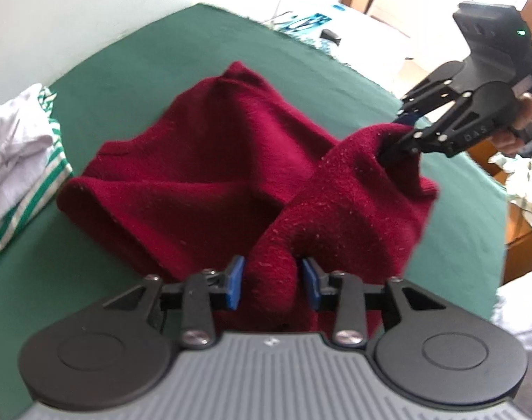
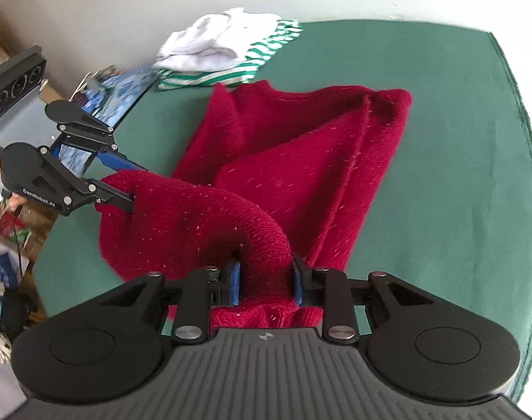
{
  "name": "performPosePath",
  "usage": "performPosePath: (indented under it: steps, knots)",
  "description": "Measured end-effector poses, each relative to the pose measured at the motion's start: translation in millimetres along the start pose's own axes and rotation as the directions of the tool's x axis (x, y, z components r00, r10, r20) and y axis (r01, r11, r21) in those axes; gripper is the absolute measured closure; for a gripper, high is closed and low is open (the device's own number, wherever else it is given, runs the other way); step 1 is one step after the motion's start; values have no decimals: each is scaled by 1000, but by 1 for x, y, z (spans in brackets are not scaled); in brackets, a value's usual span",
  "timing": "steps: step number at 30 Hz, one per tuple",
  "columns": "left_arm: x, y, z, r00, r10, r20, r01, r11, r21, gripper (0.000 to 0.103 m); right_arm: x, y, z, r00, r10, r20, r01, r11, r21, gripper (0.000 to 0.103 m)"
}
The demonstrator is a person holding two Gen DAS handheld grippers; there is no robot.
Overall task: Fold clothes
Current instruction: 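Release the red sweater with both grippers and reposition over its folded end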
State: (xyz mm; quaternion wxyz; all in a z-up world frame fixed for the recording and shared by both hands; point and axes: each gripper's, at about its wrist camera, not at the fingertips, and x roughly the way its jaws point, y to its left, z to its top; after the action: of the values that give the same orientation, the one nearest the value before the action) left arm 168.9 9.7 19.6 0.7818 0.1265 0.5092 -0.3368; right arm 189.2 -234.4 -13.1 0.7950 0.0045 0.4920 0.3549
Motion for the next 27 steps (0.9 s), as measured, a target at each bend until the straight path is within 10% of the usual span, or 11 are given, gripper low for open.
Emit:
performPosePath:
  steps: [7, 15, 17, 20, 22, 27]
  knots:
    - [16, 35, -12, 999, 23, 44, -17, 992, -121, 45, 24, -38, 15, 988, -76, 131, 70, 996, 47, 42]
    - [9, 39, -34, 990, 15, 143, 17, 975, -221, 43, -40, -21, -15, 908, -140, 396, 99, 988, 122, 48]
    - [9, 37, -38, 986, 18, 165, 22, 971, -239, 43, -44, -8, -26, 927, -62, 370, 33, 996, 85, 51]
    - [11, 34, -42, 982, 48, 181, -3, 971, -239, 42, -20, 4, -40, 941, -178, 286, 158, 983, 90, 53]
    - [13, 35, -43, 978, 99, 183, -50, 965, -256, 37, 2, -4, -41, 946, -195, 259, 169, 979, 117, 81]
    - [5, 31, -41, 953, 210, 217, -143, 947, -286, 35, 28, -28, -35, 938, -205, 280, 144, 964, 224, 63]
